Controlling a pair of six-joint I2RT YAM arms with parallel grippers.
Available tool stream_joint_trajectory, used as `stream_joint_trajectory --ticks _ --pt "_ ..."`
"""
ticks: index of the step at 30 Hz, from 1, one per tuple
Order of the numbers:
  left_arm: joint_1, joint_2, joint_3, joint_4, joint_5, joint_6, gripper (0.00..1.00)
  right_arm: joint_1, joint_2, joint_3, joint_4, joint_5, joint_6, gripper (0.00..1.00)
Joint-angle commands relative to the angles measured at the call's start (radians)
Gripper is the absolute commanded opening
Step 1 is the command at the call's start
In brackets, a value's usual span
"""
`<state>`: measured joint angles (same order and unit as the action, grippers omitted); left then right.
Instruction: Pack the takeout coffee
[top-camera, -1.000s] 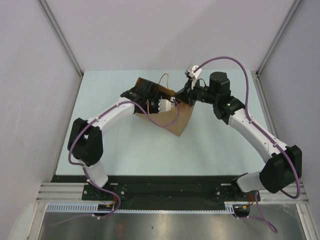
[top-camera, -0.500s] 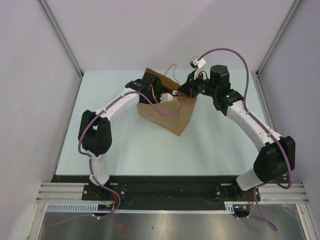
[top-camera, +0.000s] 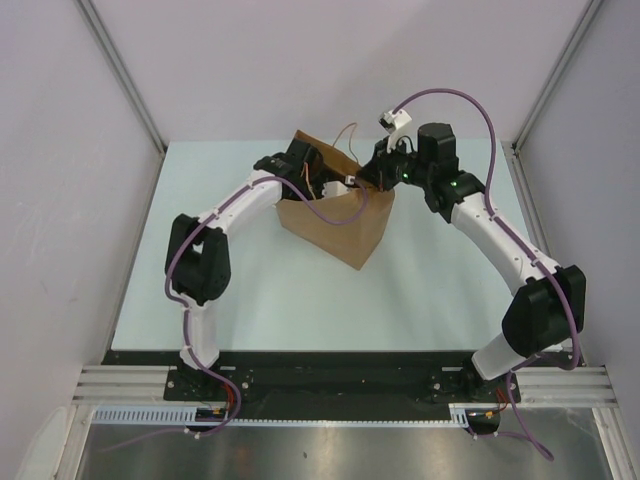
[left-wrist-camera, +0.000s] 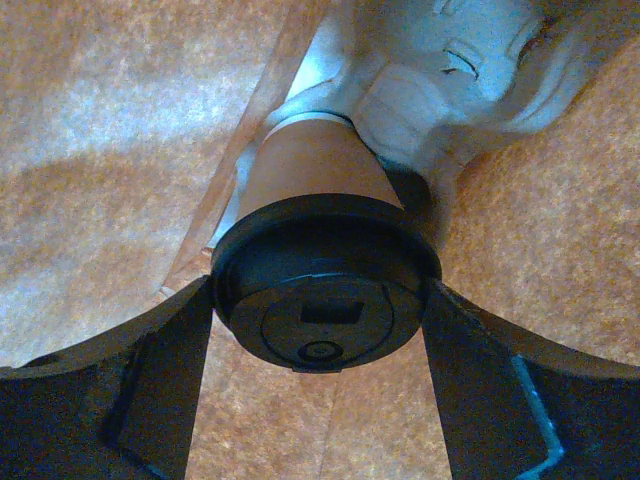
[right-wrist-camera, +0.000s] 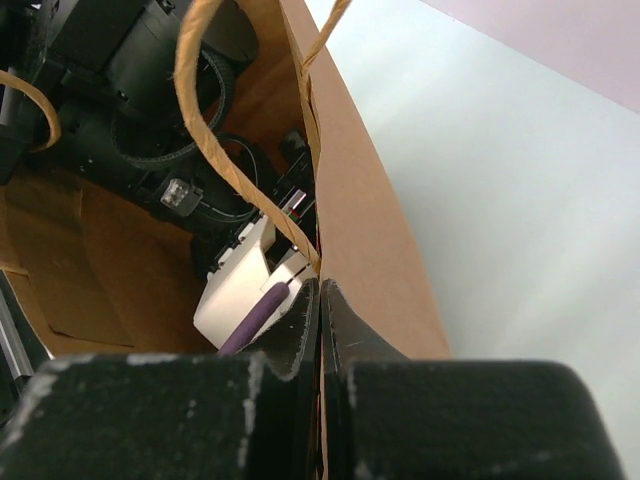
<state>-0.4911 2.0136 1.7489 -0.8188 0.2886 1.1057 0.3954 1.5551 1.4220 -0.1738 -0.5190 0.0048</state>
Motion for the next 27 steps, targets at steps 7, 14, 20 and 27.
stream_joint_trajectory --ticks 7,14,20,27 --pt "0.02 0.08 0.041 -0.112 0.052 -0.029 0.42 -0.004 0.028 0.035 -0.096 0.01 -0.037 0.0" --pt "0.008 -0.004 0.049 -0.105 0.066 -0.084 0.83 -0.013 0.039 0.035 -0.073 0.014 -0.02 0.0" --pt "-0.003 -0.03 0.101 -0.109 0.078 -0.153 0.99 -0.018 0.046 0.035 -0.072 0.011 -0.009 0.0" --pt "-0.012 -0.073 0.119 -0.097 0.083 -0.211 0.99 -0.032 0.051 0.035 -0.072 0.02 0.011 0.0"
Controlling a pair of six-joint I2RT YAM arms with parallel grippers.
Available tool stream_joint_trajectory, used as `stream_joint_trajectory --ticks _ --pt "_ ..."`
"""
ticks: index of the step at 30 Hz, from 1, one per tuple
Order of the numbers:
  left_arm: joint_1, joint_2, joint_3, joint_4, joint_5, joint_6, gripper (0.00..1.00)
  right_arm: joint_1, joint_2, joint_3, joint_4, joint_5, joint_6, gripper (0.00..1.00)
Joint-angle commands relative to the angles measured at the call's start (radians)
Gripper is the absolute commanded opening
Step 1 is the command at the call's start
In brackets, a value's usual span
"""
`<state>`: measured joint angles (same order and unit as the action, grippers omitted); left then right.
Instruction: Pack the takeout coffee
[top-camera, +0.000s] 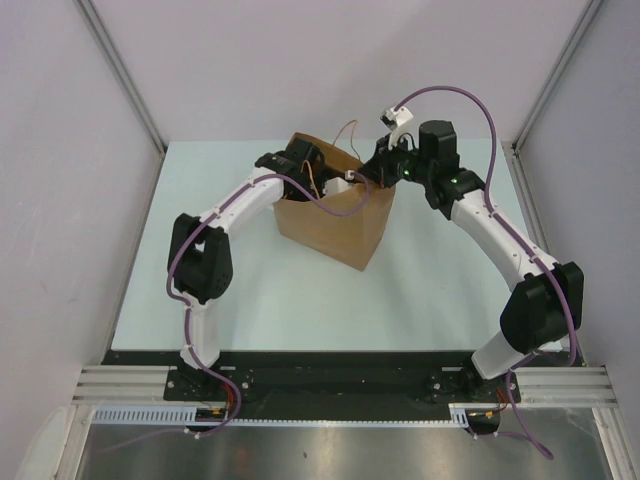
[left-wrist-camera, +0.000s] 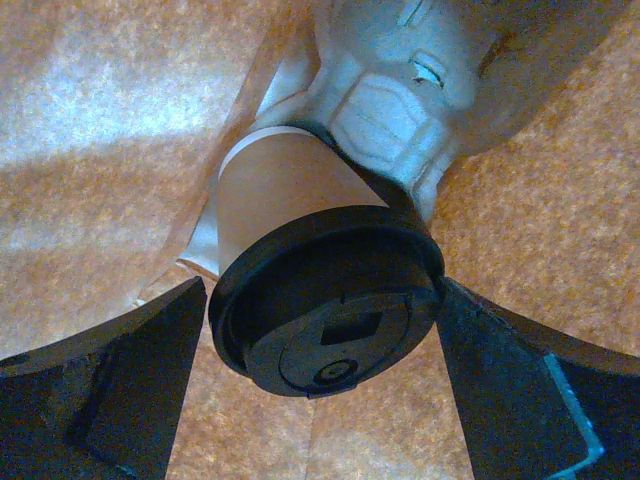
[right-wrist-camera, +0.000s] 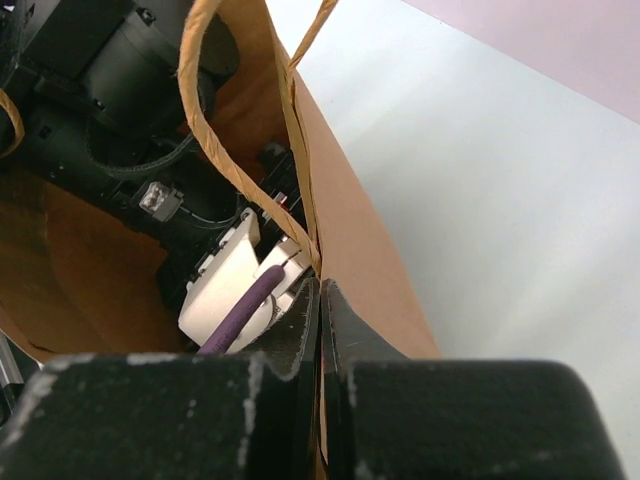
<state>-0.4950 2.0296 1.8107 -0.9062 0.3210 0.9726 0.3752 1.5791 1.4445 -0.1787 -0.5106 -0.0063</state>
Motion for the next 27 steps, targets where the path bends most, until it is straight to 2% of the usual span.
stream_joint_trajectory --ticks 1,15,27 --pt "-0.01 -0.095 0.061 -0.007 0.052 -0.092 0.99 -0.012 0.025 0.013 -0.07 0.014 0.025 0.0" --pt "-0.022 -0.177 0.024 0.052 0.035 -0.169 1.0 -0.009 -0.007 0.013 -0.085 0.034 0.016 0.0" --pt "-0.022 -0.224 0.13 -0.002 0.056 -0.275 1.0 0.011 -0.019 0.011 -0.111 0.05 -0.021 0.0"
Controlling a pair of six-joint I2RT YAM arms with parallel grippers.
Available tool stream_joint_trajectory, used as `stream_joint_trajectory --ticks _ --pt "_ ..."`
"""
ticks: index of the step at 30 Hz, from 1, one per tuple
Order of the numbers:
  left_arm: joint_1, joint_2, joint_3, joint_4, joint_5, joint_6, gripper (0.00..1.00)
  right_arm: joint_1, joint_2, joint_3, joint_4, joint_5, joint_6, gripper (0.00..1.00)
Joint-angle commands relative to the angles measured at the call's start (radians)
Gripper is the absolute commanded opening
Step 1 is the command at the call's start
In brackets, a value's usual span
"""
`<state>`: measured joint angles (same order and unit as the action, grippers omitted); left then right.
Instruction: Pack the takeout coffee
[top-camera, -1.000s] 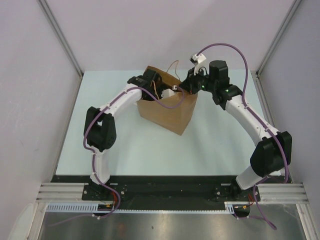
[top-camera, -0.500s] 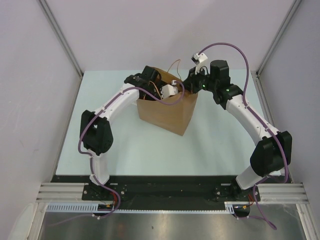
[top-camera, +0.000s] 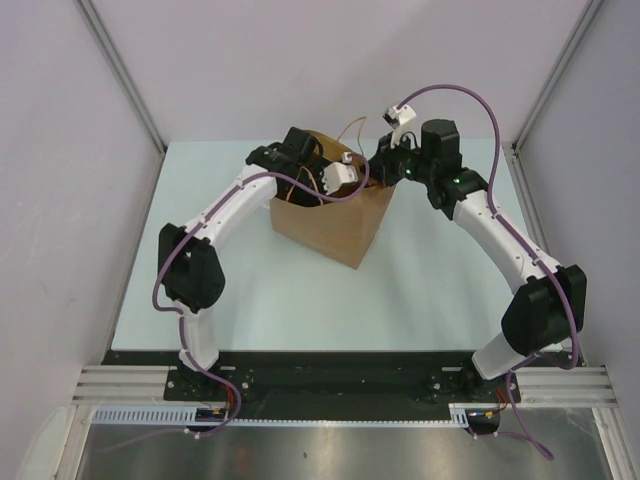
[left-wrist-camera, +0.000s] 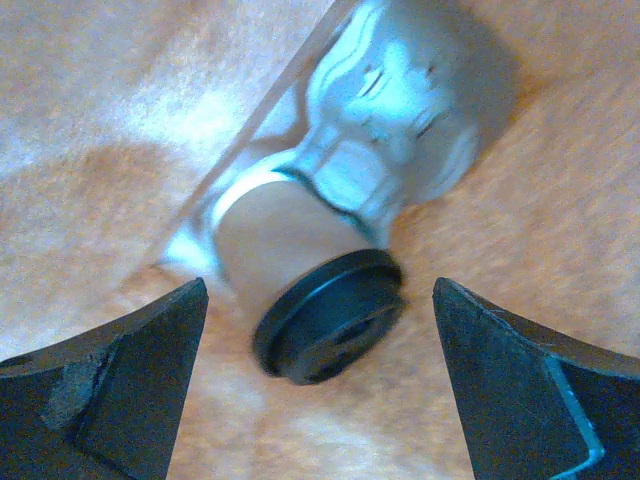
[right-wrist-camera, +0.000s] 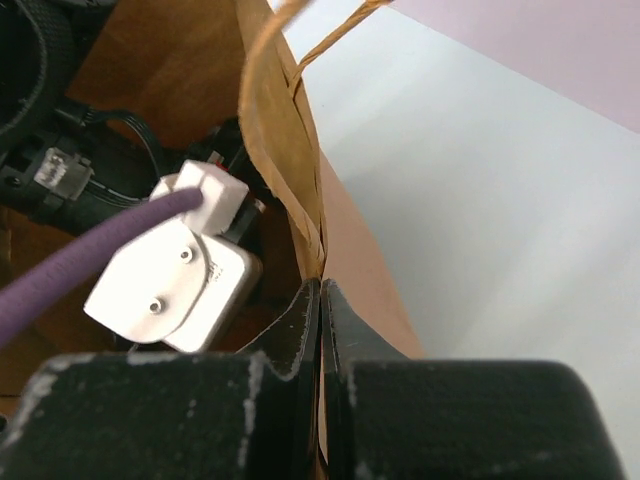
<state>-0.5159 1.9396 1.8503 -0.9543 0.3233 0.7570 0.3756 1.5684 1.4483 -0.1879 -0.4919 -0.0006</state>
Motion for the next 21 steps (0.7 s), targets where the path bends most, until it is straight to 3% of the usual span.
stream_joint_trajectory --ticks 1,14,21 --pt "-0.001 -0.139 0.092 0.045 0.053 -0.07 1.0 0.013 -0.008 0.007 -0.102 0.033 -0.027 0.0" --pt "0.011 -0.208 0.131 0.045 0.059 -0.151 0.99 0.023 -0.024 0.004 -0.125 0.044 -0.036 0.0" --pt "0.05 -0.217 0.242 0.051 0.094 -0.3 0.99 0.002 -0.068 0.004 -0.182 0.075 -0.015 0.0"
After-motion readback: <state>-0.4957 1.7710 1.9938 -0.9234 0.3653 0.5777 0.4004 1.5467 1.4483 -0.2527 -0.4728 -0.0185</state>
